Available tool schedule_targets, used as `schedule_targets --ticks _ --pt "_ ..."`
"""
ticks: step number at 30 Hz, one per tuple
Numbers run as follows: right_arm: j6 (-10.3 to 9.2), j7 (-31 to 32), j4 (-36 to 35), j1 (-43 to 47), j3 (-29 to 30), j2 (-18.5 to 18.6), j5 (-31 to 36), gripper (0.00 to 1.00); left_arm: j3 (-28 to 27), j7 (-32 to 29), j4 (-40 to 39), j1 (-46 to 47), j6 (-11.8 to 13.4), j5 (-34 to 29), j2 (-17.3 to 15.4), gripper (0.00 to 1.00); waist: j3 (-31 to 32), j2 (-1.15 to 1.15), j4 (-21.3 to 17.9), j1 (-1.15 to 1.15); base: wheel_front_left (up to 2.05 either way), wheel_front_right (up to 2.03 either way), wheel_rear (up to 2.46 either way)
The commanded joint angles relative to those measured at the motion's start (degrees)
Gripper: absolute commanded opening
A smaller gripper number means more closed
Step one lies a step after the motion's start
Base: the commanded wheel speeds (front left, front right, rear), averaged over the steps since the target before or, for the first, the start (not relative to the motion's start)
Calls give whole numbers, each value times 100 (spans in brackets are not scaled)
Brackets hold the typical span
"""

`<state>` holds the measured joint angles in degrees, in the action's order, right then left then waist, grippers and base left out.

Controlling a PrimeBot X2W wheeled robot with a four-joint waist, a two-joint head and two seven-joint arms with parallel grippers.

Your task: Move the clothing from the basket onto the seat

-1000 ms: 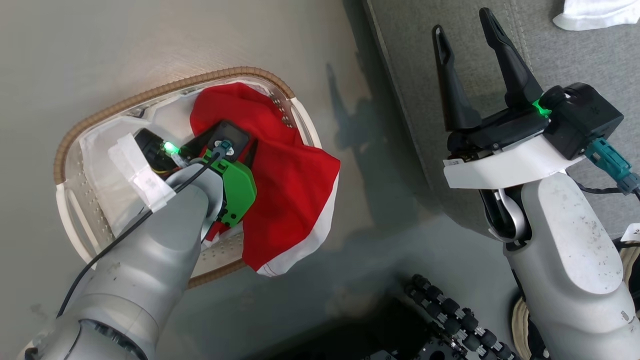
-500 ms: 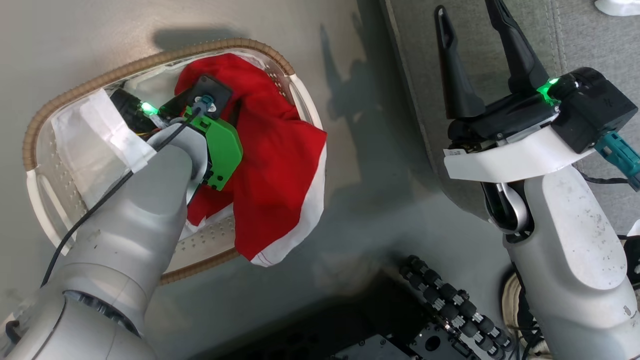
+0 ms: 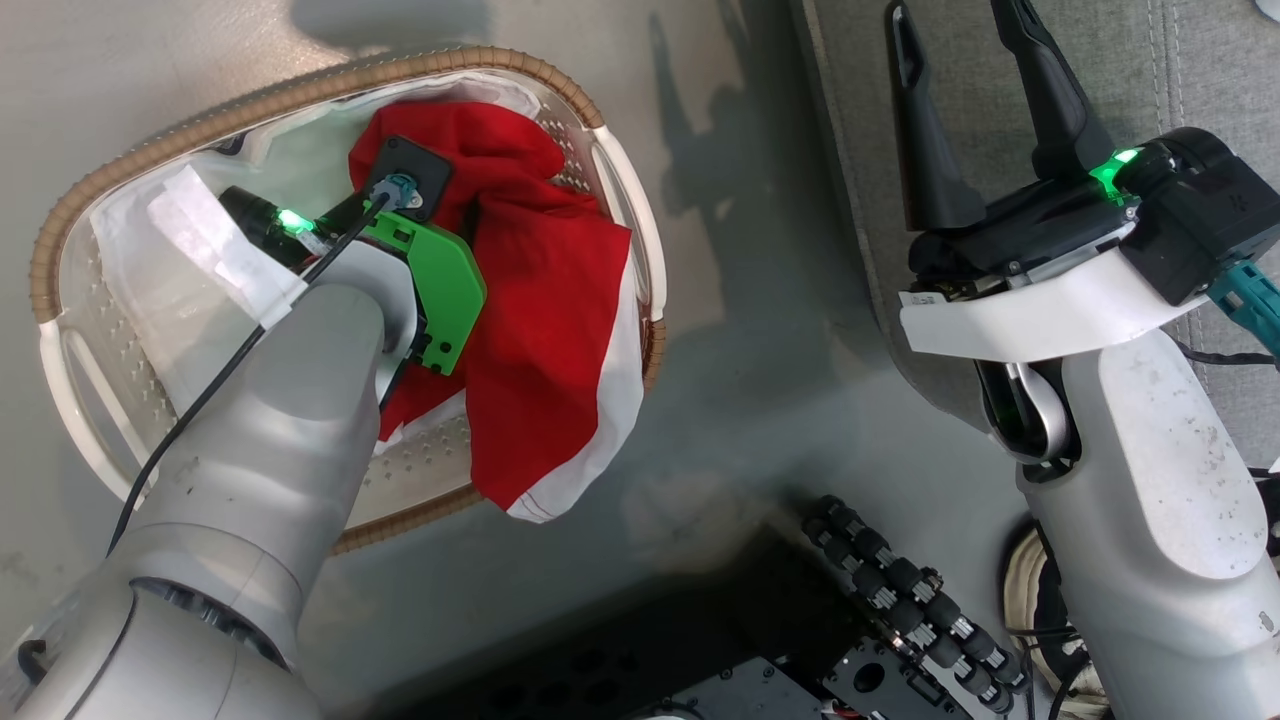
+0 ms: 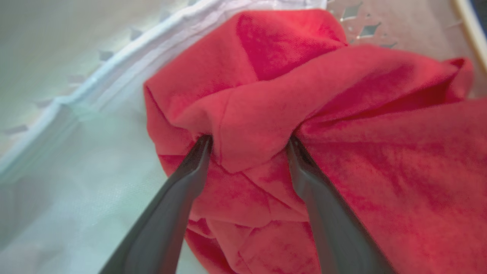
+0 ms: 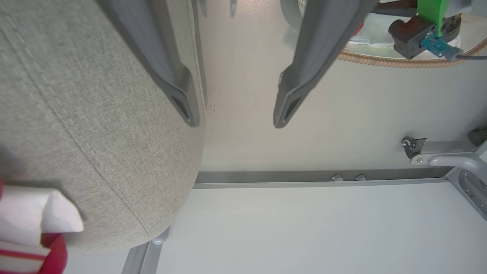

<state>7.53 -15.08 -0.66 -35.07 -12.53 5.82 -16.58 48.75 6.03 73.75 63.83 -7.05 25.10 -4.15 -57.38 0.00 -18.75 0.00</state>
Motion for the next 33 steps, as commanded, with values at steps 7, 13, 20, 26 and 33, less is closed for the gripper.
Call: schedule_targets --ticks 7,13,20,26,33 --pt "-8 -11 -28 51 40 28 45 100 29 200 10 -99 -38 179 37 0 32 0 41 0 0 0 0" --pt "-8 -12 82 41 92 45 42 100 115 399 -57 -276 -51 356 53 0 242 0 77 0 0 0 0" --pt "-8 -12 256 206 -7 92 67 100 74 825 -400 -756 -53 881 68 0 875 0 271 0 0 0 0" --pt "-8 -12 407 390 -46 120 5 100 -12 920 -845 -1189 -53 1062 -11 0 1528 0 507 0 0 0 0" --pt "-8 -12 616 733 -190 201 81 100 -539 918 -1785 -1929 -54 844 -176 0 2353 0 831 0 0 0 0"
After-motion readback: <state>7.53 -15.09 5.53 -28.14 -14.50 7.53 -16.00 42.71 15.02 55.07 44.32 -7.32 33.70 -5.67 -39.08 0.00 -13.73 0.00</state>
